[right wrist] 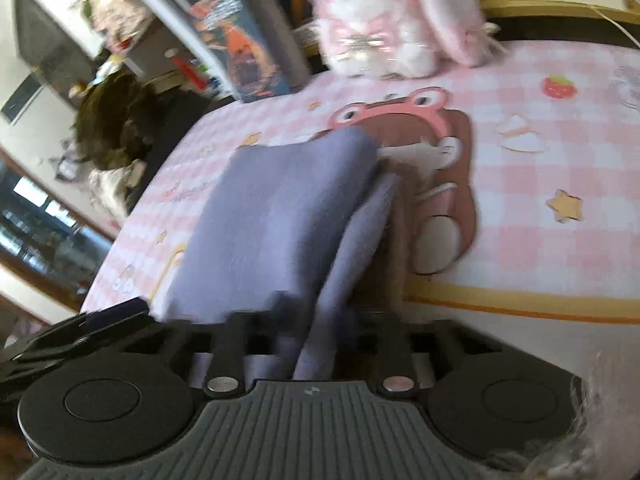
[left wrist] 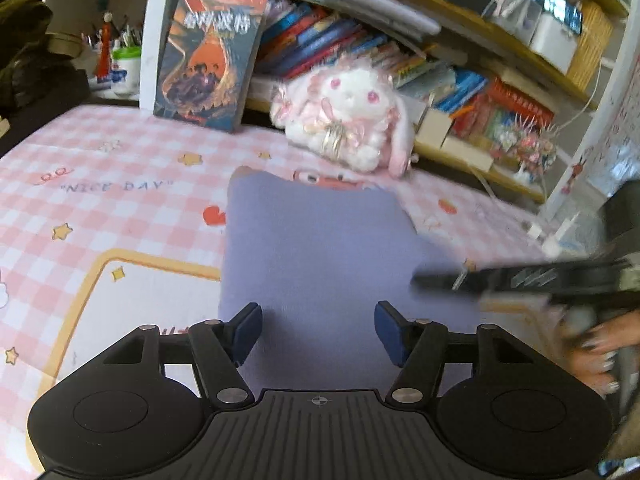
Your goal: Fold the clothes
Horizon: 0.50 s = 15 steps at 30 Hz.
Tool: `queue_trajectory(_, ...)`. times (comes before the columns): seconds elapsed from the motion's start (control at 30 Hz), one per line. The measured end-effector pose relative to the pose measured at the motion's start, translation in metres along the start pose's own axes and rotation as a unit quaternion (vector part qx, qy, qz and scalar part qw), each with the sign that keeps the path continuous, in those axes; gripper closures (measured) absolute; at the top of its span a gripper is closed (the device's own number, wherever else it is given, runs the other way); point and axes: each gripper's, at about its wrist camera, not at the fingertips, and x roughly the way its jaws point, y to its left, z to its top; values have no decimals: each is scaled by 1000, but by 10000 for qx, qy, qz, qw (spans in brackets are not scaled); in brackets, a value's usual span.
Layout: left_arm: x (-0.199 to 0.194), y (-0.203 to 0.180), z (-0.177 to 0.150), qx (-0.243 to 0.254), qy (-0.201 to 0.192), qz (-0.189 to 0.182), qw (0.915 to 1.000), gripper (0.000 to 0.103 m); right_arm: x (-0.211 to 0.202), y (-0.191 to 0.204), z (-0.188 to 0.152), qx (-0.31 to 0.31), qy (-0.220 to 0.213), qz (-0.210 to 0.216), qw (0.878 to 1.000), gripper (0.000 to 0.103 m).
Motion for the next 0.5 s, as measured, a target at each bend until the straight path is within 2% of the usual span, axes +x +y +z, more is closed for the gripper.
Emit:
queue_trajectory(0.1, 6, -1, -3, 69, 110, 32, 9999, 42, -25, 27, -2, -894, -690, 184, 9934, 89)
queue_trajectory(0.13, 7, -1, -4, 92, 147, 42, 9998, 42, -26, 30, -4, -1041, -688, 114, 9921, 89)
queue_trajectory(0.2, 11, -1, -6, 138, 220, 63, 9996, 42, -6, 18, -6, -773, -266, -275, 9963, 89)
queue_trajectory(0.27, 15, -2, -9, 184, 293, 84, 9994, 42, 15, -4, -10, -218, 100, -353, 9991, 87)
queue_trajectory(0.33, 18, -2, -11, 228, 362, 106, 9990, 40, 15, -3, -10, -270, 100, -365, 9989, 85)
queue_trajectory(0.4, 13, -5, -8, 217, 287, 170, 9992, 38, 13, 1, -9, -415, 68, -442, 9981, 77)
queue_trajectory(0.47, 6, -7, -6, 199, 167, 222, 9994, 37, 7, 8, -7, -561, -1, -556, 9969, 53)
queue_trajectory(0.5, 2, -8, -5, 186, 87, 243, 9995, 35, 3, 10, -7, -593, -56, -578, 9965, 50)
